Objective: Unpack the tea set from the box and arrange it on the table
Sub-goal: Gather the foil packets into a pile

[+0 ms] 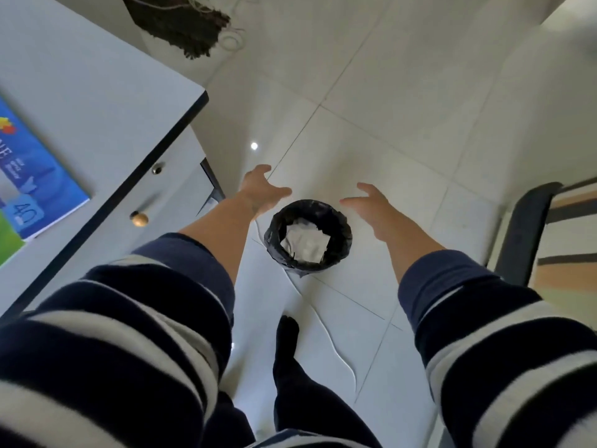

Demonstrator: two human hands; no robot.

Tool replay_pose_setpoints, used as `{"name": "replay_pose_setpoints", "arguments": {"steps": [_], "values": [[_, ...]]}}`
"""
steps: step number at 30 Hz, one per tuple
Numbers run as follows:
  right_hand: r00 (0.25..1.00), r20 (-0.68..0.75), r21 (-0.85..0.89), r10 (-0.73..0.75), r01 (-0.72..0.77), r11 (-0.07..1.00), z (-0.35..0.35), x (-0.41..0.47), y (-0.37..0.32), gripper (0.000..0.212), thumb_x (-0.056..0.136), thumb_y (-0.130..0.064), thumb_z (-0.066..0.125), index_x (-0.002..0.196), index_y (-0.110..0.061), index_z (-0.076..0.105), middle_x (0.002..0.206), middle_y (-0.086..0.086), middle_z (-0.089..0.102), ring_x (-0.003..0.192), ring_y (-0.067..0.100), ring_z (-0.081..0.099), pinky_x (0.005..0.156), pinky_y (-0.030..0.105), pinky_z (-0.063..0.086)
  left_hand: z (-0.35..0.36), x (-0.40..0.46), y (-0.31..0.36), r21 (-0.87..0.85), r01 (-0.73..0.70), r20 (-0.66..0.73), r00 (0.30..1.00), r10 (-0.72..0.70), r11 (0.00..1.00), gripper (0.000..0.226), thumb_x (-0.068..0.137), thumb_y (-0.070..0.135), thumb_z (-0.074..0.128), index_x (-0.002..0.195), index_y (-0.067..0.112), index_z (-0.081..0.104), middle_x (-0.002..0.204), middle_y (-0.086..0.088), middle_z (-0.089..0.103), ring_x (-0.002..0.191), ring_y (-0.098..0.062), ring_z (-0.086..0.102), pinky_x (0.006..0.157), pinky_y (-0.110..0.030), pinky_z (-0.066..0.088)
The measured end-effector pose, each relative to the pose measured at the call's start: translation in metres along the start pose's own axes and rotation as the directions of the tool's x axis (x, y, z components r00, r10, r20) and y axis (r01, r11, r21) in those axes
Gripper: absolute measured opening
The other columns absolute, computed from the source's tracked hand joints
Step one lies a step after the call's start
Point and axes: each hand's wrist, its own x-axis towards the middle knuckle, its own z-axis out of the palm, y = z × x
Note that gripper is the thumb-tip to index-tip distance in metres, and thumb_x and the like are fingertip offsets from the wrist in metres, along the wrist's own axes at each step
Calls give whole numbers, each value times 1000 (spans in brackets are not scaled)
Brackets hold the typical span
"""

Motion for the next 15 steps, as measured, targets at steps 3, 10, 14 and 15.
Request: {"name": "replay_pose_setpoints", "arguments": {"steps": [3,10,14,15], "values": [[998,23,-102,-66,68,992,4,-3,-28,63,90,-15,62,146,-19,33,138,11,46,125,29,49,94,32,42,-12,0,12,70,-68,0,998,68,995,63,88,29,65,144,23,36,140,-14,44,116,-30,53,98,-39,47],[948,142,-345,-283,316,884,31,-19,-95,55,91,-14,57,143,-16,38,141,6,43,123,22,50,87,24,38,-71,-19,23,98,-173,-178,966,188,980,49,90,22,61,137,21,47,140,-2,49,116,-21,54,88,-23,38],[887,252,-435,-387,461,773,73,-39,-136,51,91,-17,57,140,-16,42,121,5,51,102,20,55,89,26,41,-123,-40,7,69,-180,-363,911,193,981,44,89,19,60,132,21,54,140,1,50,122,-19,51,91,-18,36],[867,286,-453,-409,498,740,87,-44,-146,51,91,-17,57,140,-17,43,119,5,51,98,18,53,89,26,42,-138,-47,-1,56,-181,-420,888,188,982,41,89,18,59,130,21,55,139,1,50,121,-18,51,89,-15,37]]}}
